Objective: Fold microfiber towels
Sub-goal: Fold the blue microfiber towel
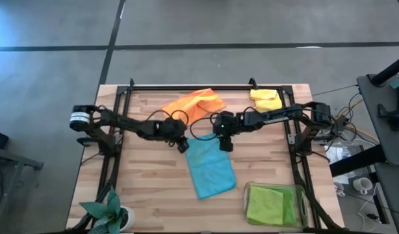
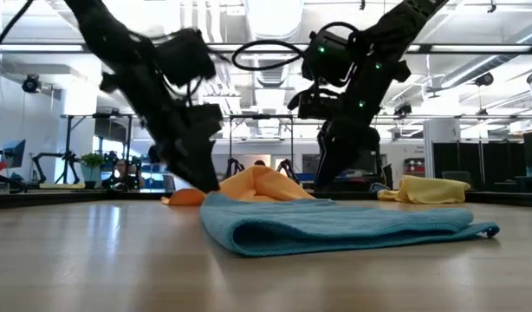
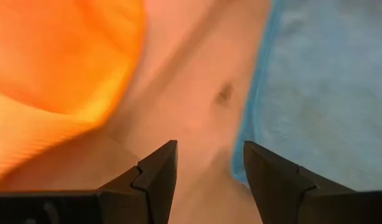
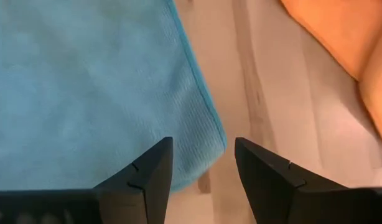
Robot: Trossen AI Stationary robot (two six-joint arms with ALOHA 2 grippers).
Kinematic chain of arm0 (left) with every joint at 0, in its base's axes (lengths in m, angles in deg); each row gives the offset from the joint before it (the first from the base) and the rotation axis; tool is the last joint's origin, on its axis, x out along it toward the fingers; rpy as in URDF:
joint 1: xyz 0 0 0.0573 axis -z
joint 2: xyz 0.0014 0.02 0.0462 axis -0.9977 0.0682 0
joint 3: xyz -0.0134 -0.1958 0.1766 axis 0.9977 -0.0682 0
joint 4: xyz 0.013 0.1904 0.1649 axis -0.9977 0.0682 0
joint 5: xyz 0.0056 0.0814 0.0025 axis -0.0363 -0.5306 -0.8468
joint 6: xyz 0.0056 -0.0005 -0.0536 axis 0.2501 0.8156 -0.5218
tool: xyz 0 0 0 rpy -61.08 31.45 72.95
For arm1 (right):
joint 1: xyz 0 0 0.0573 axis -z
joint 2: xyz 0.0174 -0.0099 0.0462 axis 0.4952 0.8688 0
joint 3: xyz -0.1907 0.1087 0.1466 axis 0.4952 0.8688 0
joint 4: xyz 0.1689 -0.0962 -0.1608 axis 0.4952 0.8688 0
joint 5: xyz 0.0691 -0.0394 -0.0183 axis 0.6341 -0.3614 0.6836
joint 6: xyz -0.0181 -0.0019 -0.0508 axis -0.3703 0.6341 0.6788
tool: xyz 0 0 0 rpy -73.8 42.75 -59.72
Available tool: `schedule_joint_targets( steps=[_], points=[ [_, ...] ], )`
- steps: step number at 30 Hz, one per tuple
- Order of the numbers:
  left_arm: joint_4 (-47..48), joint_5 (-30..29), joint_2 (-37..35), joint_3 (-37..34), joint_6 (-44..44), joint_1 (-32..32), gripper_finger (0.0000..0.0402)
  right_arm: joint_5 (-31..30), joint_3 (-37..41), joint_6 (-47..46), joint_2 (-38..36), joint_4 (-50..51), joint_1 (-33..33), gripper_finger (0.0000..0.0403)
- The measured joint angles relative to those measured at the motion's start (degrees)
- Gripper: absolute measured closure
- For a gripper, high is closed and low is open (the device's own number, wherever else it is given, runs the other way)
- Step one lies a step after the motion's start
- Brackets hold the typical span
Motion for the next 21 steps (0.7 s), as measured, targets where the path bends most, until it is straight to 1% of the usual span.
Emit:
schedule_joint_targets(
  steps=[2,4,7,11,16,18,21],
  points=[
    [-0.68,5.98,-0.04,0.04,-0.03,-1.58,0.0233,3.27,-0.76,0.30,0.00,0.88,1.13,0.0232],
    [-1.08,9.32,-0.10,0.08,-0.03,-2.23,0.0229,6.45,-1.58,1.43,0.00,2.41,2.05,0.0232],
    [-0.56,10.22,-0.65,0.15,-1.16,-2.33,0.0208,7.98,-2.80,3.96,0.02,2.88,2.33,0.0231],
    [1.05,10.48,-1.56,0.63,-4.22,-2.33,0.0159,8.99,-3.74,5.97,0.02,2.93,2.45,0.0227],
    [0.89,12.32,-2.03,0.01,-7.94,-1.74,0.0096,8.82,-3.48,6.38,0.02,2.95,2.58,0.0202],
    [0.95,12.36,-1.12,-0.45,-9.34,-1.72,0.0084,8.82,-3.23,6.99,0.02,2.75,2.51,0.0189],
    [0.60,12.03,0.90,-0.78,-10.85,-1.85,0.0080,8.82,-2.88,7.15,0.02,1.89,2.53,0.0173]
  ],
)
